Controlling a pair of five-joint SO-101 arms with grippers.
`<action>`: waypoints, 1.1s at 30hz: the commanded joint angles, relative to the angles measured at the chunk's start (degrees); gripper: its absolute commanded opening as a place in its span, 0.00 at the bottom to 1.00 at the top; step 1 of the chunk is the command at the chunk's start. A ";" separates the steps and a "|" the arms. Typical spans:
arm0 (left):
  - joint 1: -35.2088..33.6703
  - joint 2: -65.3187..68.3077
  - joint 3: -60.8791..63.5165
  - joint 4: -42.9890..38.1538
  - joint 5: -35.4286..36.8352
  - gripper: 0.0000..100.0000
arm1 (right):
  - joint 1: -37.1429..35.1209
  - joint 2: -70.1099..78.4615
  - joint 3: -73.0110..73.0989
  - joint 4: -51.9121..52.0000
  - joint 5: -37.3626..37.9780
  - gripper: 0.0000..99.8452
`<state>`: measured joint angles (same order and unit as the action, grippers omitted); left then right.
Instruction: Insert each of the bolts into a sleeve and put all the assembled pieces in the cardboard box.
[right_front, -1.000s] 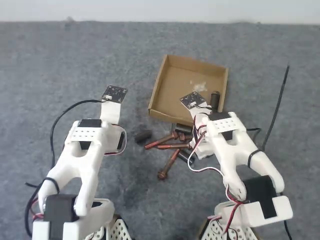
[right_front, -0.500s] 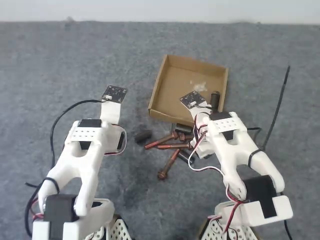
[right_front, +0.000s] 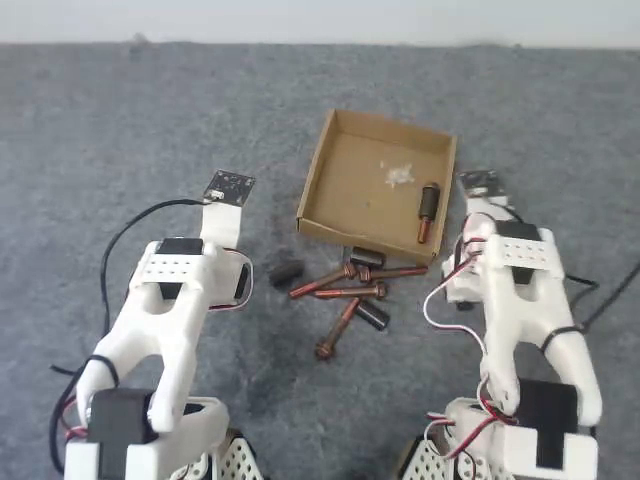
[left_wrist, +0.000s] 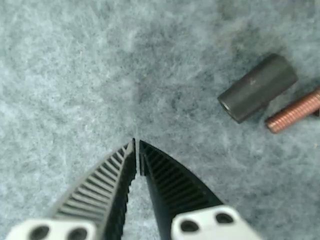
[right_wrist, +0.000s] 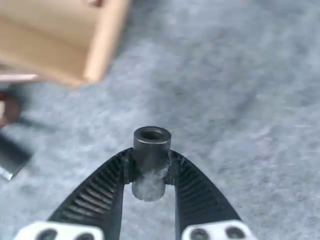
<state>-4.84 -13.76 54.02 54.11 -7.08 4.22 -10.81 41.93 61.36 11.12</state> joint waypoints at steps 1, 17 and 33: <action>0.00 -0.35 -2.33 -0.88 -0.53 0.01 | 5.49 -2.86 -0.26 -2.51 -2.29 0.01; 13.19 -9.85 -11.91 11.43 -6.86 0.14 | 13.58 3.38 0.35 -9.71 -1.14 0.01; 26.99 13.01 -26.24 8.09 -10.11 0.13 | 13.41 6.29 -1.93 -8.75 -0.88 0.01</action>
<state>18.46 -3.38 32.48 63.52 -15.08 17.14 -4.13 43.25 52.57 9.01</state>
